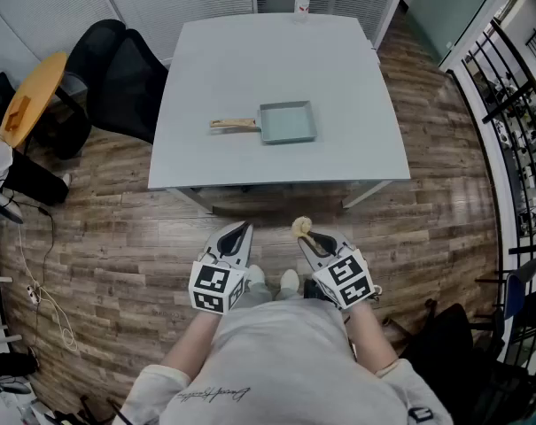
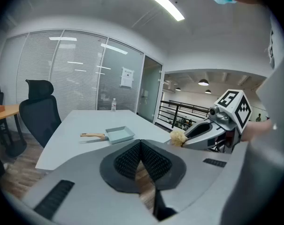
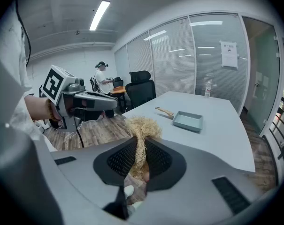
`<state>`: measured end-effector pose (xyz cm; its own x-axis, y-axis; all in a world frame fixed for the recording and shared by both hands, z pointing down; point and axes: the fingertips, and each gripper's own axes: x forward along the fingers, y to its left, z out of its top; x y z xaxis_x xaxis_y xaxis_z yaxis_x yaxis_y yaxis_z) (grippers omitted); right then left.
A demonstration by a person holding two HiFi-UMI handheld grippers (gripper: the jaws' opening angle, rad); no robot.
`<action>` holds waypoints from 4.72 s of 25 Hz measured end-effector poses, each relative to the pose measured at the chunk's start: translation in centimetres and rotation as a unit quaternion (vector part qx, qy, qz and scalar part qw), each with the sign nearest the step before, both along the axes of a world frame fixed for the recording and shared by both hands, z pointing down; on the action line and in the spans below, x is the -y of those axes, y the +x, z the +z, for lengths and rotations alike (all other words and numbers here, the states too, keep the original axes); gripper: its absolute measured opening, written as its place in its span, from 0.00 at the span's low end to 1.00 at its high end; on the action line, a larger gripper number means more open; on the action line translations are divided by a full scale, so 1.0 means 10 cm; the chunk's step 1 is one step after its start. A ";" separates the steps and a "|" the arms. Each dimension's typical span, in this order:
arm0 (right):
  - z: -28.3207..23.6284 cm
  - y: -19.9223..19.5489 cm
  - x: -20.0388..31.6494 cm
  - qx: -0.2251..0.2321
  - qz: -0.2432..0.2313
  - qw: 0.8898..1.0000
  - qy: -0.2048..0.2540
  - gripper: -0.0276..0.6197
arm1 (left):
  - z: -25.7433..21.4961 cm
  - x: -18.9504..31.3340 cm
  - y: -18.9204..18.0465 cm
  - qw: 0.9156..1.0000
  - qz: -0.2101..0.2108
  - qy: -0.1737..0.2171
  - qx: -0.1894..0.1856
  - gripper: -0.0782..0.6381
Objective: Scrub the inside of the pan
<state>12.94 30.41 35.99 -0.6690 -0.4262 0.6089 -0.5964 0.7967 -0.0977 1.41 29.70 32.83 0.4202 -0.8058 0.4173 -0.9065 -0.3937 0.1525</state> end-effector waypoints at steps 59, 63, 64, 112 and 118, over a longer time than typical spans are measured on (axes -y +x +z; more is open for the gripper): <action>0.15 -0.44 0.99 -0.009 0.020 1.000 0.000 0.15 | 0.12 1.04 -0.30 0.997 0.068 0.020 0.014 0.13; 0.14 -0.45 1.35 -0.008 0.013 1.000 0.005 0.15 | 0.11 1.36 -0.30 0.998 0.064 0.021 0.009 0.13; 0.13 -0.45 1.44 -0.007 0.010 1.000 0.006 0.15 | 0.11 1.45 -0.30 0.998 0.062 0.021 0.006 0.13; 0.39 -0.63 3.04 -0.032 -0.050 0.997 -0.046 0.15 | 0.45 2.98 -0.54 0.994 0.091 -0.026 0.061 0.13; 0.56 -0.53 3.04 -0.051 -0.049 0.996 -0.061 0.15 | 0.61 2.99 -0.49 0.990 0.115 -0.040 0.071 0.13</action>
